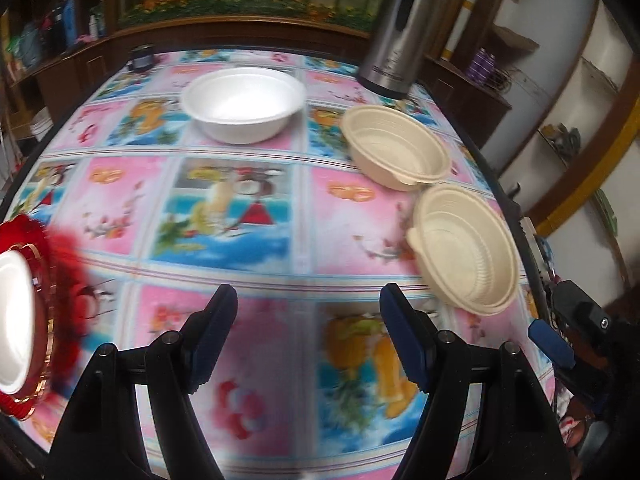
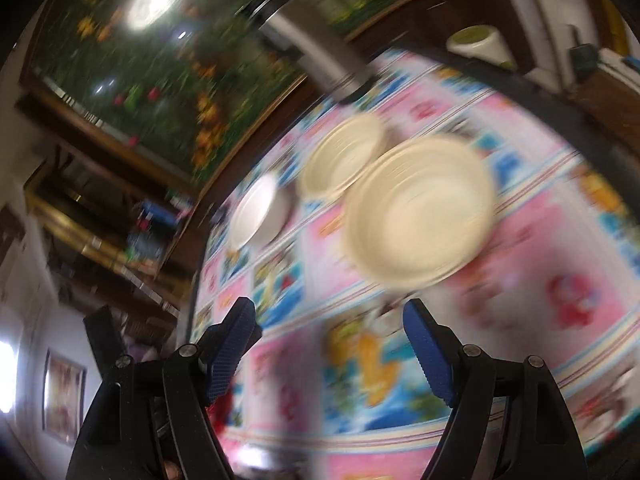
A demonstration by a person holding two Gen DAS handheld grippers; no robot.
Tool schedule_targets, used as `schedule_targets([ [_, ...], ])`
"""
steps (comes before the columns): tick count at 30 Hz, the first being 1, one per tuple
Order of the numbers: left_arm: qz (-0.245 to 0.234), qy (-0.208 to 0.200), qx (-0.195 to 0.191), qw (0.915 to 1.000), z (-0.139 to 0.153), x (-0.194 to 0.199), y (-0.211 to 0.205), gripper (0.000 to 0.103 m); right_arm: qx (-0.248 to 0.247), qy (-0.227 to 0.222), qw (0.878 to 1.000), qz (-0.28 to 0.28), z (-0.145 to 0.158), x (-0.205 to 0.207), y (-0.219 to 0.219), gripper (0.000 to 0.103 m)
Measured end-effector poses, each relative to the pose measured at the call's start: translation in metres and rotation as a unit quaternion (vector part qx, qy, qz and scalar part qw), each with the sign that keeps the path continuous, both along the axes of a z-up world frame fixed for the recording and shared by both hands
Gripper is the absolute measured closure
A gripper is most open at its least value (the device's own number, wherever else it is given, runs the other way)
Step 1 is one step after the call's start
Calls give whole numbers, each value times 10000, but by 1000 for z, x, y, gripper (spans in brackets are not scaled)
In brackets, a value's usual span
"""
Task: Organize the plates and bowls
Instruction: 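Withdraw both tools from the plate stack toward the beige bowls, then close both tools on the rim of the large beige bowl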
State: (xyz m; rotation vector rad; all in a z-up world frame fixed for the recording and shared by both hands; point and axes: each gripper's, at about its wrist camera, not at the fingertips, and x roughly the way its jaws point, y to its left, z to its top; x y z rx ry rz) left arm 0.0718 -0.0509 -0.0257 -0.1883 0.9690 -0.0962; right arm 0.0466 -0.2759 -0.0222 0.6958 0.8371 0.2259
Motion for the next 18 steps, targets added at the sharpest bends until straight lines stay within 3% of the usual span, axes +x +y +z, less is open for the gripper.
schedule_targets([
  [9,-221,163,-122,9995,-14,36,-52,30,147,329,9973,-645,-23,26,-65,24],
  [18,-259,242,-42,9994,-27,59,-77,30,126,483,9961,-734,-40,54,-74,30],
])
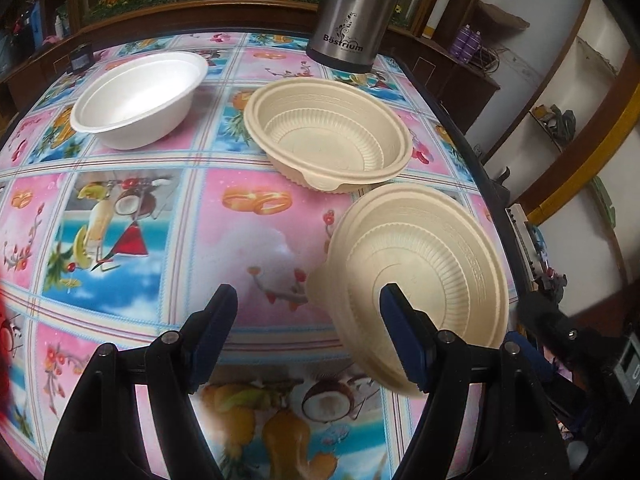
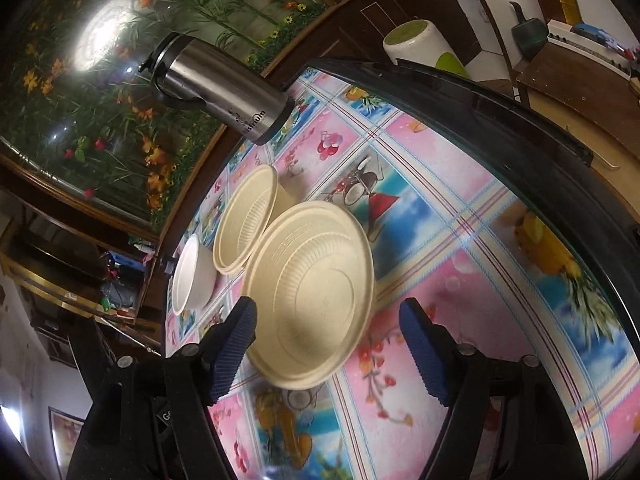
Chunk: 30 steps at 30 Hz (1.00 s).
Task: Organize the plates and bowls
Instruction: 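Close both tools on the rim of the large beige bowl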
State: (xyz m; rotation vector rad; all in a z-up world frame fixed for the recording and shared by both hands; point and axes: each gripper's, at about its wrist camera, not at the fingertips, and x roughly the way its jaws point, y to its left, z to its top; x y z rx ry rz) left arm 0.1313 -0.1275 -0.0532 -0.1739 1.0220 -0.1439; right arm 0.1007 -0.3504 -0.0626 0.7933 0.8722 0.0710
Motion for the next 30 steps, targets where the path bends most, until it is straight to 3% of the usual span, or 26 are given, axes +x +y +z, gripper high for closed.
schedule_targets([
  [10,92,47,316,9994,-13,11,-8,34,-175,322,9993,65,-18,20,7,58],
  [12,101,109,437,9989,-16,13,-8,50,-186,376,9991,57,-21,21,6,65],
  [16,10,51,541,9985,-16,15,-10,68,-266,444,9985,149,-25,22,9,82],
  [17,-42,66,538,9985,-15,15,-12,79,-264,449,9985,167,-25,22,10,87],
  [30,-159,-61,533,9984,2,0,-4,82,-454,262,9982,281,-13,11,21,88],
])
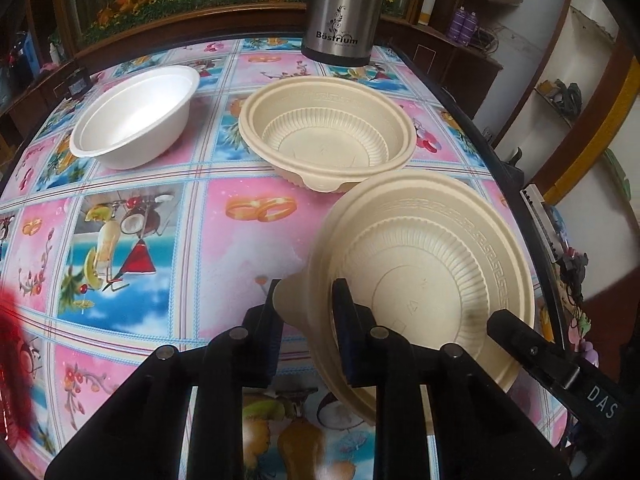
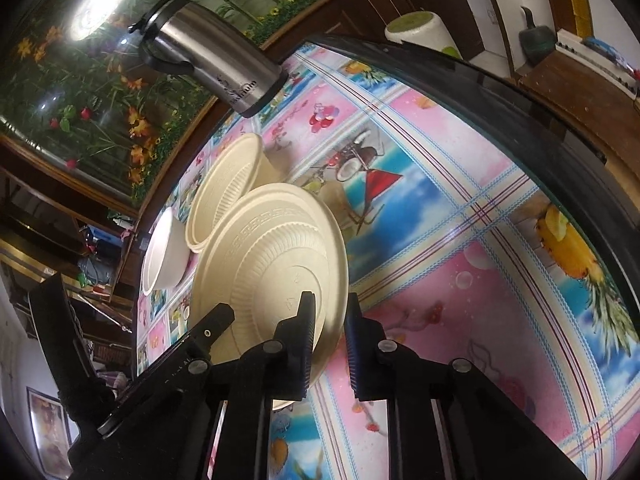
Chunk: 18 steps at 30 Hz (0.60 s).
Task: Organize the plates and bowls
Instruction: 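Lift the beige bowl with both tools and carry it over the plate stack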
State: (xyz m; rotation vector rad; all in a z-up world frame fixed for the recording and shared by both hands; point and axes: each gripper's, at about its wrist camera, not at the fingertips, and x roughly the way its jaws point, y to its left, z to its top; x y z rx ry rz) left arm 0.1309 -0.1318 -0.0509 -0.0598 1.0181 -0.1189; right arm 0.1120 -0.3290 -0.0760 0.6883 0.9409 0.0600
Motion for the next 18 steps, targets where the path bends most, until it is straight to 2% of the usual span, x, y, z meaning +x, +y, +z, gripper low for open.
schedule_targets([
  [18,478,-123,-127,9987,12,-38,61,82,-189,-200,9982,540,18,-21,54,88],
])
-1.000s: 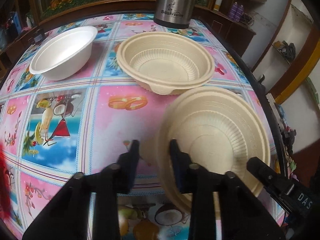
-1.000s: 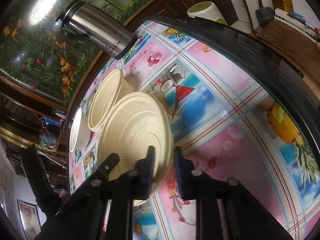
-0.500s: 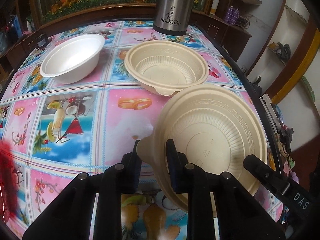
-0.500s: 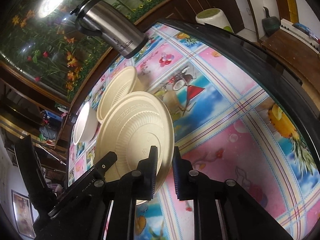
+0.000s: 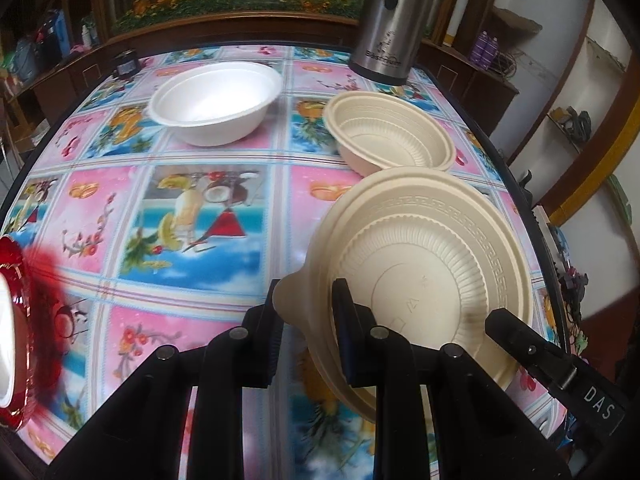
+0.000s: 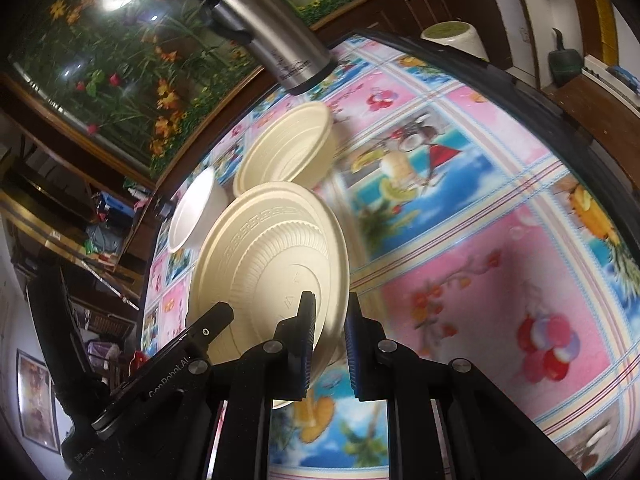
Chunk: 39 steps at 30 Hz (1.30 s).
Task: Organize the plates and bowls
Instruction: 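Lift the beige bowl with both tools and carry it over the plate stack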
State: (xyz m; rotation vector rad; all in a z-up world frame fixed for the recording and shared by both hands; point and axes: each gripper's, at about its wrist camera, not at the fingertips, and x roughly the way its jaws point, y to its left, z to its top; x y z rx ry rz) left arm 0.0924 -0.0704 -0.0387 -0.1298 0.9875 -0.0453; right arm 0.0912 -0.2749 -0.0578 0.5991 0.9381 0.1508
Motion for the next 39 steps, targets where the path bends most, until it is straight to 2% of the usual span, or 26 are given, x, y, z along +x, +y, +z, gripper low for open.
schedule_targets([
  [23,1034,-404,-129,9937,26,-58,123,82,-106,-350,9923,1183,31,-12,126,91],
  [39,2141,-633,-65,9747,39,-106,220,82,9,-518,9708,2342,42,-12,235,91],
])
